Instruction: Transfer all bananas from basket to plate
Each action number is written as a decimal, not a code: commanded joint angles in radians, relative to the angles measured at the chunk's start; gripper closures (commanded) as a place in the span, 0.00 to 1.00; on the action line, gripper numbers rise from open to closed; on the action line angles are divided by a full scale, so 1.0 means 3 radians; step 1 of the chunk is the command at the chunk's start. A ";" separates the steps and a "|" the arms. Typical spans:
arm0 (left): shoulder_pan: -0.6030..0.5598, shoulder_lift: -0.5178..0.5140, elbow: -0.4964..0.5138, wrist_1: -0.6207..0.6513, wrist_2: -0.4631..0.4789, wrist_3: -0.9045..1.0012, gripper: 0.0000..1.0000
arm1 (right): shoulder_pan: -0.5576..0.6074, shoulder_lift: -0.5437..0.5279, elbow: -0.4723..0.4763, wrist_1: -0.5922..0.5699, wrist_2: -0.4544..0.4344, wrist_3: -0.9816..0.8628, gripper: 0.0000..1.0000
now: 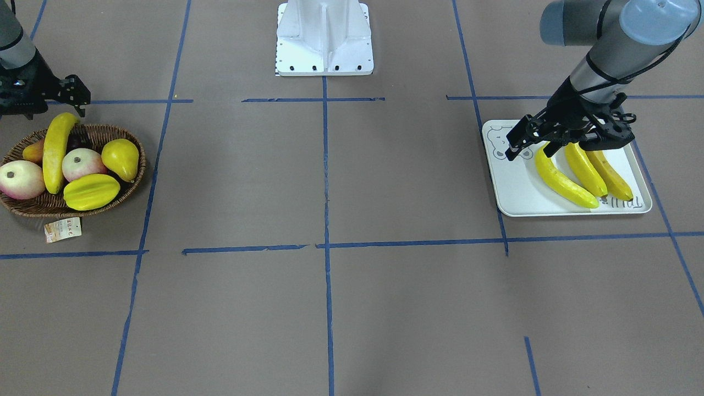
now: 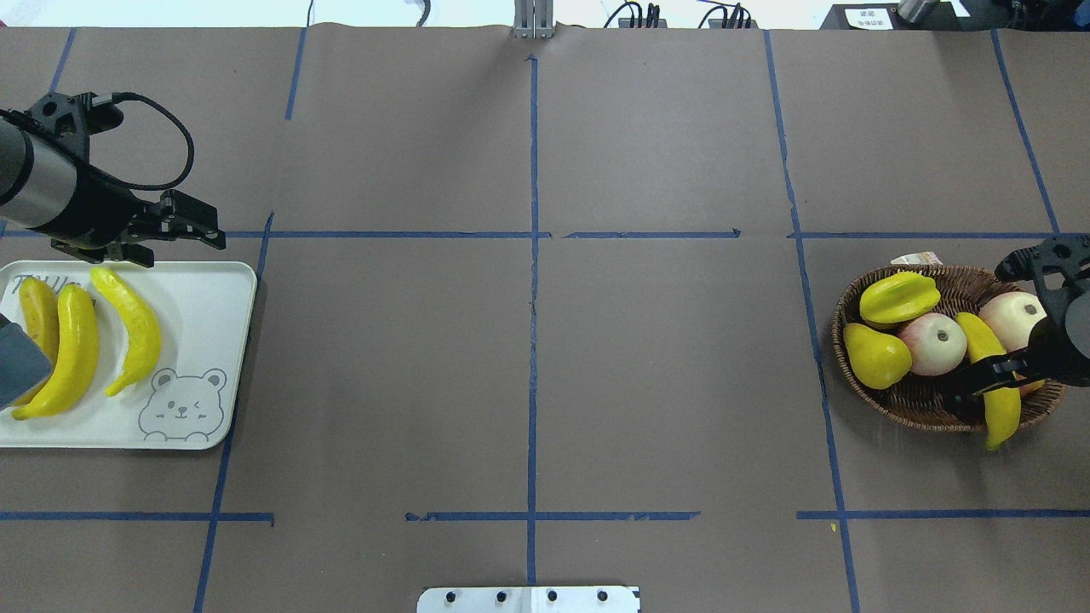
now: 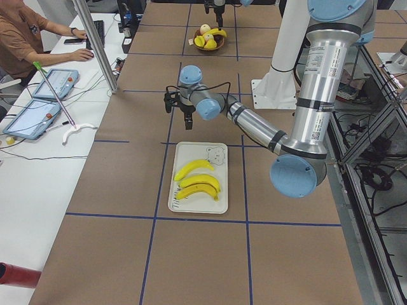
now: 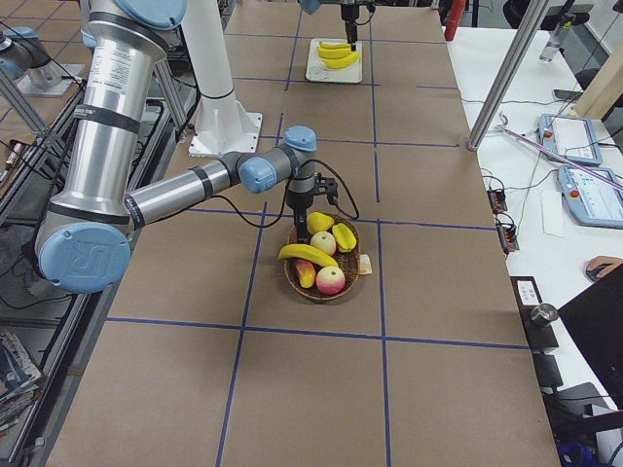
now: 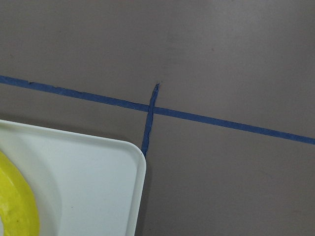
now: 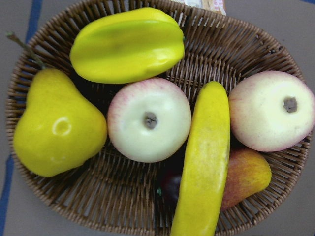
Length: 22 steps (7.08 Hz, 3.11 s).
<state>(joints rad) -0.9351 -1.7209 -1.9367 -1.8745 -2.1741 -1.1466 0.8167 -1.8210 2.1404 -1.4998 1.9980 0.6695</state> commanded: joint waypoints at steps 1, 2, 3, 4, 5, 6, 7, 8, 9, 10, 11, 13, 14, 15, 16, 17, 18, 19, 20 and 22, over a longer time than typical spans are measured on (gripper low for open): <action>0.0018 -0.0006 -0.0013 0.0000 0.0001 -0.0033 0.00 | -0.0012 0.0036 -0.0267 0.0050 0.0003 0.0003 0.00; 0.0018 -0.0006 -0.0023 0.0000 0.0006 -0.0038 0.00 | -0.0012 0.0041 -0.0278 0.0045 0.0003 0.0008 0.00; 0.0018 -0.0036 -0.0023 0.0000 0.0006 -0.0049 0.00 | -0.0007 0.0041 -0.0349 0.0045 0.0003 0.0008 0.00; 0.0018 -0.0042 -0.0023 0.0000 0.0006 -0.0059 0.00 | -0.0012 0.0051 -0.0425 0.0045 0.0003 0.0003 0.01; 0.0018 -0.0047 -0.0023 0.0000 0.0006 -0.0059 0.00 | -0.0017 0.0062 -0.0431 0.0045 0.0003 0.0008 0.01; 0.0018 -0.0047 -0.0023 0.0000 0.0006 -0.0059 0.00 | -0.0033 0.0062 -0.0426 0.0050 0.0008 0.0018 0.04; 0.0018 -0.0047 -0.0023 0.0000 0.0006 -0.0059 0.00 | -0.0038 0.0087 -0.0421 0.0050 0.0043 0.0003 0.54; 0.0018 -0.0047 -0.0018 0.0000 0.0006 -0.0059 0.00 | -0.0038 0.0087 -0.0416 0.0050 0.0094 -0.0023 0.95; 0.0018 -0.0047 -0.0018 0.0000 0.0001 -0.0059 0.00 | -0.0033 0.0087 -0.0391 0.0050 0.0100 -0.0023 1.00; 0.0018 -0.0047 -0.0018 0.0000 0.0001 -0.0064 0.00 | -0.0023 0.0092 -0.0289 0.0050 0.0196 -0.0018 1.00; 0.0023 -0.0057 -0.0018 0.0000 0.0001 -0.0069 0.00 | 0.0058 0.0047 -0.0091 0.0030 0.0293 -0.0023 1.00; 0.0064 -0.0123 0.0013 0.0000 0.0001 -0.0135 0.00 | 0.0563 -0.0020 0.0182 0.0009 0.0249 -0.0018 1.00; 0.0064 -0.0123 0.0013 0.0005 -0.0004 -0.0136 0.00 | 0.0788 0.0061 0.0197 0.0034 0.0289 -0.0023 1.00; 0.0064 -0.0144 0.0013 0.0000 -0.0009 -0.0141 0.00 | 0.0796 0.0335 0.0208 0.0045 0.0380 0.0023 1.00; 0.0064 -0.0200 0.0013 0.0000 -0.0024 -0.0141 0.00 | 0.0775 0.0915 0.0086 -0.0011 0.0670 0.0180 1.00; 0.0064 -0.0231 -0.0012 -0.0020 -0.0029 -0.0247 0.00 | 0.0578 0.1402 -0.0077 -0.0017 0.0819 0.0566 1.00; 0.0064 -0.0241 -0.0038 -0.0036 -0.0034 -0.0273 0.00 | 0.0318 0.1847 -0.0271 0.0029 0.0816 0.0955 1.00; 0.0064 -0.0246 -0.0099 -0.0041 -0.0040 -0.0299 0.00 | 0.0092 0.2201 -0.0374 0.0034 0.0785 0.1313 1.00; 0.0069 -0.0287 -0.0176 -0.0157 -0.0045 -0.0481 0.00 | -0.0072 0.2462 -0.0497 0.0171 0.0765 0.1595 0.99; 0.0074 -0.0430 -0.0136 -0.0804 -0.0258 -0.1053 0.01 | -0.0353 0.2506 -0.0564 0.0849 0.0582 0.1877 0.98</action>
<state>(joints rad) -0.9139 -1.8301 -1.9843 -2.0007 -2.2133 -1.3668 0.7666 -1.0875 1.9836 -1.3543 2.2137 1.1607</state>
